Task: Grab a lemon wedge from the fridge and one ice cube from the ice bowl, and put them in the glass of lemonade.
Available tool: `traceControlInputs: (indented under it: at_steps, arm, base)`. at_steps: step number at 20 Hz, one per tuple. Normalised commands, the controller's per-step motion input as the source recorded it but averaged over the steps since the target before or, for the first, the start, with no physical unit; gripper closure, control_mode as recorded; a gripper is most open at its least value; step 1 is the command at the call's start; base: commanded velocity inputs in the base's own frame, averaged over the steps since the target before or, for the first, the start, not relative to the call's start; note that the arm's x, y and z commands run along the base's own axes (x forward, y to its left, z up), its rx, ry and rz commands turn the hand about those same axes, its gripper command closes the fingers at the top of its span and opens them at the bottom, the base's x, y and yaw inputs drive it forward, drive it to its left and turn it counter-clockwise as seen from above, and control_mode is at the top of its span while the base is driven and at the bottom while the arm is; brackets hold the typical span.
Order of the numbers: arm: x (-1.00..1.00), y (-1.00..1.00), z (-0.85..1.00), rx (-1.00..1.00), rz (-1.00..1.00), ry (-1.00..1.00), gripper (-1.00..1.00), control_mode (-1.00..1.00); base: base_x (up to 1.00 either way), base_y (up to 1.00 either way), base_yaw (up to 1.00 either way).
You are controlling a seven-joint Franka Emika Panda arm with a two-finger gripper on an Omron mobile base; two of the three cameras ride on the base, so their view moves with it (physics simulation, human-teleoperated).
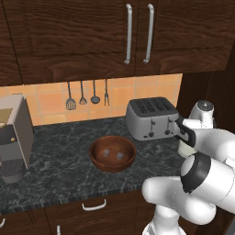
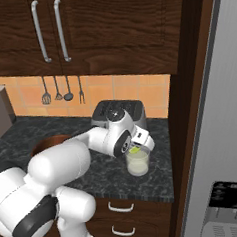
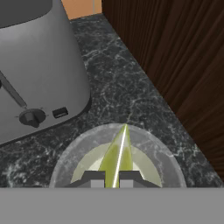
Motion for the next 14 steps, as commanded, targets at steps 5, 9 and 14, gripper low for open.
traceControlInputs:
  at_steps: [5, 9, 14]
  arm:
    - [-0.11, -0.03, 0.01, 0.00, 0.00, 0.00, 1.00, -1.00]
    - [-0.24, -0.01, -0.09, 0.00, 0.00, 0.00, 1.00, -1.00]
    - [-0.10, 0.05, 0.00, 0.00, 0.00, 0.01, 1.00, -1.00]
  base:
    - [0.00, 0.00, 0.00]
    - [0.00, 0.00, 0.00]
    - [0.00, 0.00, 0.00]
